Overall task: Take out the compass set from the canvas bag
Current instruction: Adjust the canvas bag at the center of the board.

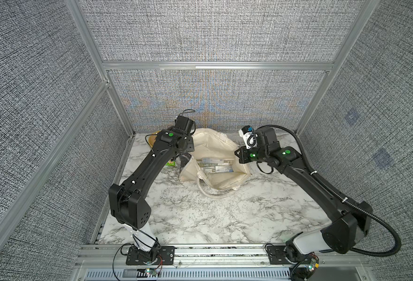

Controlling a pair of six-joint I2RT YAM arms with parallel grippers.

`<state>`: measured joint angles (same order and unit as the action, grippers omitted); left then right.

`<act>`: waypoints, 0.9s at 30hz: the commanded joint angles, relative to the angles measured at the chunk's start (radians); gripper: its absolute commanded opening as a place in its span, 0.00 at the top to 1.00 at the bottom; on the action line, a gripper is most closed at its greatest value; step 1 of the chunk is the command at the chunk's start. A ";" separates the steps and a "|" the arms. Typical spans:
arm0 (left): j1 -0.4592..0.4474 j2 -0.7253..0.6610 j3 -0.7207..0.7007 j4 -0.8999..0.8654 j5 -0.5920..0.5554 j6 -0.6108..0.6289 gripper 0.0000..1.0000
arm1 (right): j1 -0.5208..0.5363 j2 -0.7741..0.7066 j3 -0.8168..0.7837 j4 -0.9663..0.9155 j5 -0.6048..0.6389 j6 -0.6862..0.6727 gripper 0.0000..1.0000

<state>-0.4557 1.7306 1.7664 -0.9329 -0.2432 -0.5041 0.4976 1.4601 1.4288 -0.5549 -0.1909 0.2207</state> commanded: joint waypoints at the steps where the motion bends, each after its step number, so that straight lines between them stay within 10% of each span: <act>1: 0.003 0.014 0.032 -0.032 -0.074 0.030 0.50 | 0.002 -0.024 -0.004 -0.013 0.002 -0.001 1.00; 13: 0.006 0.069 0.160 -0.034 0.041 0.147 1.00 | -0.008 -0.074 -0.036 -0.030 0.065 0.002 1.00; 27: 0.004 -0.162 -0.006 0.218 0.167 0.298 1.00 | -0.067 0.106 0.231 0.022 -0.005 -0.031 1.00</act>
<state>-0.4511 1.5890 1.7622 -0.8677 -0.0929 -0.2634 0.4313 1.5448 1.6165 -0.6025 -0.1547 0.2192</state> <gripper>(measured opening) 0.049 0.063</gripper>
